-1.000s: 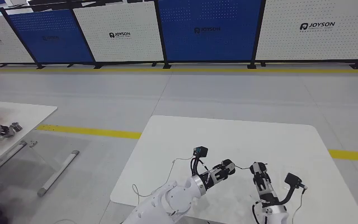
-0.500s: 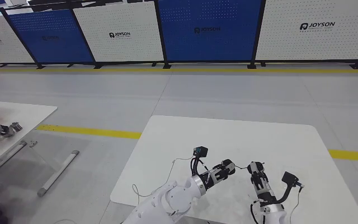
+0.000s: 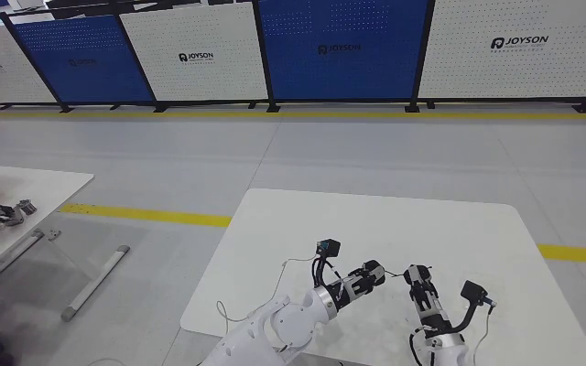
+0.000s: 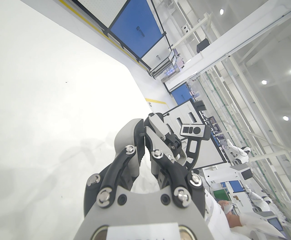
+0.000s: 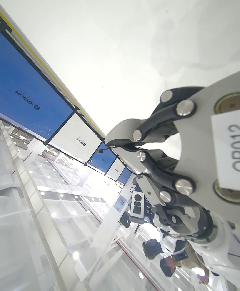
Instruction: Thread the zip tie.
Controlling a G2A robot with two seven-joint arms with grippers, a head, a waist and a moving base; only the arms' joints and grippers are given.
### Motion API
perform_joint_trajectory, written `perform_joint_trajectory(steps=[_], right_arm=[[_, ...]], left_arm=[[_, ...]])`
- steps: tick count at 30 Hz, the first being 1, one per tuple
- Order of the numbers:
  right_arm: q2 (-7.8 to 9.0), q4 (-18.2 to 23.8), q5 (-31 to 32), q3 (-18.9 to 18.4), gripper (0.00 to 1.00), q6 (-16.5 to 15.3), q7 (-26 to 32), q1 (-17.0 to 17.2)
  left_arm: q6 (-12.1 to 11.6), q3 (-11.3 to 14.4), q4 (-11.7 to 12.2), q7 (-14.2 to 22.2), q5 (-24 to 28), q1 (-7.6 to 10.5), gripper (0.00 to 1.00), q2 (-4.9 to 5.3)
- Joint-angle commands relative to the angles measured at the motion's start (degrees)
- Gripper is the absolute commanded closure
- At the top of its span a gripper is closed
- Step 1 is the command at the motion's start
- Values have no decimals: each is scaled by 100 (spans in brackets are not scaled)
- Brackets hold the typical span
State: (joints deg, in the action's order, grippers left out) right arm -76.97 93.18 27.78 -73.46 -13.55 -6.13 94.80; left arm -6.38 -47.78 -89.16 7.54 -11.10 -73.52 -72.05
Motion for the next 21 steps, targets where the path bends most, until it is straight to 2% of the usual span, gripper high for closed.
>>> perform_joint_trajectory(steps=[1, 15, 21], right_arm=[[0, 0, 0, 0, 100, 0, 0, 0], [-2, -50, -168, -65, 100, -88, 25, -51], [9, 9, -211, -144, 100, -188, -30, 58]], left_arm=[[0, 0, 0, 0, 0, 0, 100, 0], [0, 0, 0, 0, 0, 0, 100, 0], [0, 0, 0, 0, 0, 0, 100, 0]])
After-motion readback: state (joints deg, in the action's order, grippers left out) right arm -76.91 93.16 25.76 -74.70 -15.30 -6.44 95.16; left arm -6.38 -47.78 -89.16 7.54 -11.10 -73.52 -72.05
